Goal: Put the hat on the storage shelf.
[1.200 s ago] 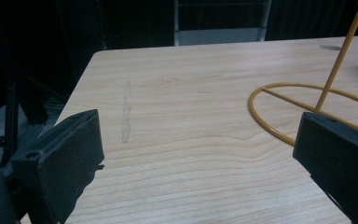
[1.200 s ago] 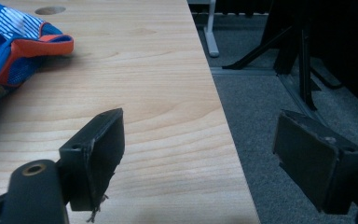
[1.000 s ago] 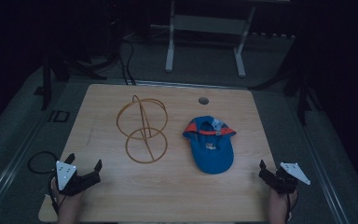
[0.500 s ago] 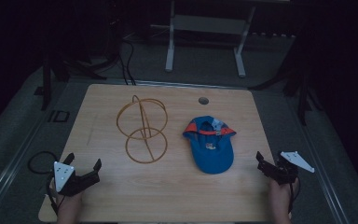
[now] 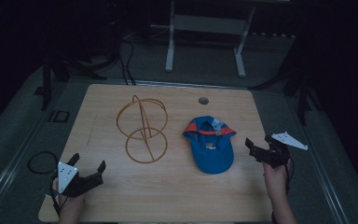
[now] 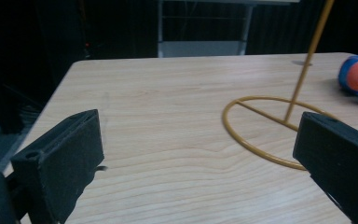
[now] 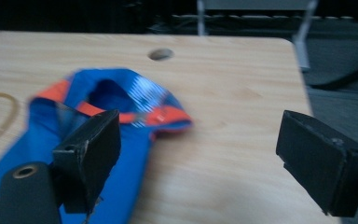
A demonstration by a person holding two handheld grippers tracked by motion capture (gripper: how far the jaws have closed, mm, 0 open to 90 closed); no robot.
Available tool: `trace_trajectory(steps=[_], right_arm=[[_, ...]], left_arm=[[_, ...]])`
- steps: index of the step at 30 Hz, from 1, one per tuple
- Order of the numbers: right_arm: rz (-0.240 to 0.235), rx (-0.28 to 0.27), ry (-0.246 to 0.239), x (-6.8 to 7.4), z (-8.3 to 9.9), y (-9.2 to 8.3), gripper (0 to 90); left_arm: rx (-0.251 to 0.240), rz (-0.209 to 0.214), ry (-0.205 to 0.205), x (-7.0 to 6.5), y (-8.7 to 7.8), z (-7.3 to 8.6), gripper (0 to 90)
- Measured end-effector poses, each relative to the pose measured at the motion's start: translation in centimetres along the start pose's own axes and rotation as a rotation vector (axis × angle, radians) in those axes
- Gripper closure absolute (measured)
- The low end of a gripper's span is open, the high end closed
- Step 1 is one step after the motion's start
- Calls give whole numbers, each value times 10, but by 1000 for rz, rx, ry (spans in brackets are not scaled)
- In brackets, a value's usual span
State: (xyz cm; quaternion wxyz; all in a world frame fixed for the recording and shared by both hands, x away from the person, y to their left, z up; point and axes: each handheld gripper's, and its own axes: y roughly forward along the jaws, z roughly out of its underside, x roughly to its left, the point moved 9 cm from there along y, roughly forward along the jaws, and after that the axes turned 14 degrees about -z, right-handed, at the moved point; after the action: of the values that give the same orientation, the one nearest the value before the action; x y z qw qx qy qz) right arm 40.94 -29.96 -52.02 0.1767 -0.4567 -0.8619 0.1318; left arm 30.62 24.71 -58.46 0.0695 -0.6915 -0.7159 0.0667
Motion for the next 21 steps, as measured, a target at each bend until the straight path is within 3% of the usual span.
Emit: trace_trajectory(steps=[2, 4, 6, 13, 21], right_arm=[[-4, 5, -6, 4, -7, 5, 134], [-63, -4, -8, 12, -14, 10, 121], [-63, -1, -12, 14, -16, 14, 125], [-148, 37, -63, 33, -31, 47, 155], [-160, 73, -86, 37, -35, 81, 205]], left_arm=[[12, 0, 17, -2, 0, 1, 20], [25, -6, 50, -2, 1, 4, 37], [31, -1, 54, -3, 1, 5, 36], [31, 28, 71, -11, -1, 5, 36], [35, 36, 61, -11, 0, 6, 36]])
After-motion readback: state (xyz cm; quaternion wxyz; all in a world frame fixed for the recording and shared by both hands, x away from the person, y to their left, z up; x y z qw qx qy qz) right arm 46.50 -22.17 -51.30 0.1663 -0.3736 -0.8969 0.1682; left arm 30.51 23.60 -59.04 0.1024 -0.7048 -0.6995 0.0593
